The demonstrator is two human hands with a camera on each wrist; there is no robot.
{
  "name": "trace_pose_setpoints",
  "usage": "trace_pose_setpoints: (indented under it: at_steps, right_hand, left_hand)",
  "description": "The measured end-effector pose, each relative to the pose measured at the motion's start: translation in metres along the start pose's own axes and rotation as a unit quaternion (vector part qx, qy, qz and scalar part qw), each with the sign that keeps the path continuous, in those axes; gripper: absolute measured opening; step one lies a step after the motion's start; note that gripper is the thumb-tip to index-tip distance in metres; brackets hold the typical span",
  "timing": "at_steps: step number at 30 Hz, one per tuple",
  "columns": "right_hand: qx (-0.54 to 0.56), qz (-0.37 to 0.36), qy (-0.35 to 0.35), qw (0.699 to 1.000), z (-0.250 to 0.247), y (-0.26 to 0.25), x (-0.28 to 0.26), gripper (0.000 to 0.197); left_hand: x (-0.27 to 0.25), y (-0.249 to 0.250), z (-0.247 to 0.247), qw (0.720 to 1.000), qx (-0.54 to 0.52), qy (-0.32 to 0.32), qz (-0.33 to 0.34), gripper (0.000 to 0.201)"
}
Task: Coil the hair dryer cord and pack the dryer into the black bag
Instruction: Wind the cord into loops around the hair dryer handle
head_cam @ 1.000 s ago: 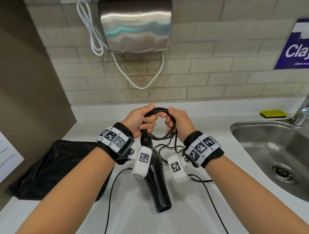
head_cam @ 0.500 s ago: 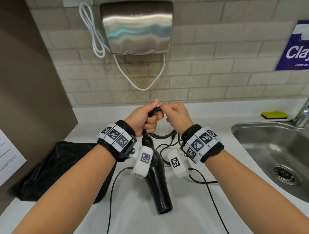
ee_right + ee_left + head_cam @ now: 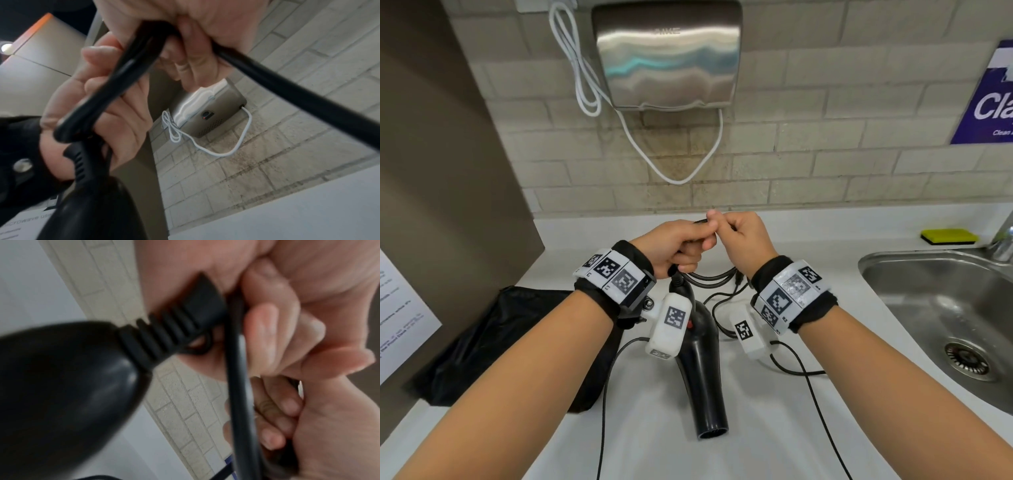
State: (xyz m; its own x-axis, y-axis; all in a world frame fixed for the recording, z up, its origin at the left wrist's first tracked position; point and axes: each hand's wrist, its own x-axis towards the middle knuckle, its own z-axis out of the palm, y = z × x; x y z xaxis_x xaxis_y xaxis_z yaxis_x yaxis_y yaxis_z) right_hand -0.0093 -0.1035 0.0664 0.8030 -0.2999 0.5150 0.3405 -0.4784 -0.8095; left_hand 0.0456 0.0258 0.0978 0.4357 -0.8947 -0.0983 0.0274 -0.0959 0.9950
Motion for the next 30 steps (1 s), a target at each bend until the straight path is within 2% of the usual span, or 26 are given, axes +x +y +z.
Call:
trace_pose_setpoints:
  at_steps: [1, 3, 7, 9, 11, 16, 19, 22, 25, 30]
  right_hand:
    - [-0.004, -0.001, 0.002, 1.000, 0.001, 0.000, 0.000, 0.061]
    - [0.021, 0.000, 0.010, 1.000, 0.001, 0.003, -0.005, 0.050]
    - [0.097, 0.066, 0.029, 0.993, -0.004, 0.024, -0.020, 0.043]
    - [0.020, 0.072, 0.029, 0.997, -0.007, 0.038, -0.030, 0.040]
    - [-0.081, 0.057, -0.003, 0.995, -0.010, 0.048, -0.039, 0.038]
    - [-0.268, 0.068, -0.094, 0.956, -0.011, 0.059, -0.057, 0.037]
    - [-0.296, 0.059, -0.160, 0.940, -0.011, 0.058, -0.066, 0.029]
    - [-0.313, 0.035, -0.212, 0.925, -0.005, 0.047, -0.072, 0.028]
    - [-0.338, 0.019, -0.220, 0.915, 0.000, 0.039, -0.071, 0.032]
    - [-0.394, -0.059, -0.231, 0.888, 0.002, 0.032, -0.065, 0.030]
  left_hand:
    - [-0.001, 0.000, 0.002, 1.000, 0.020, 0.016, 0.006, 0.040]
    - [0.000, -0.002, 0.004, 0.999, 0.020, 0.044, 0.021, 0.040]
    - [0.001, -0.008, -0.003, 0.990, -0.082, 0.101, 0.054, 0.041]
    - [0.001, -0.010, -0.010, 0.982, -0.128, 0.123, 0.066, 0.041]
    - [0.002, -0.012, -0.016, 0.977, -0.149, 0.135, 0.073, 0.041]
    - [0.004, -0.013, -0.022, 0.968, -0.157, 0.178, 0.084, 0.040]
    - [0.005, -0.015, -0.023, 0.966, -0.129, 0.209, 0.085, 0.038]
    - [0.006, -0.014, -0.017, 0.968, -0.111, 0.209, 0.086, 0.034]
    - [0.005, -0.011, -0.009, 0.972, -0.080, 0.202, 0.088, 0.036]
    - [0.005, -0.009, 0.003, 0.979, -0.017, 0.190, 0.076, 0.039]
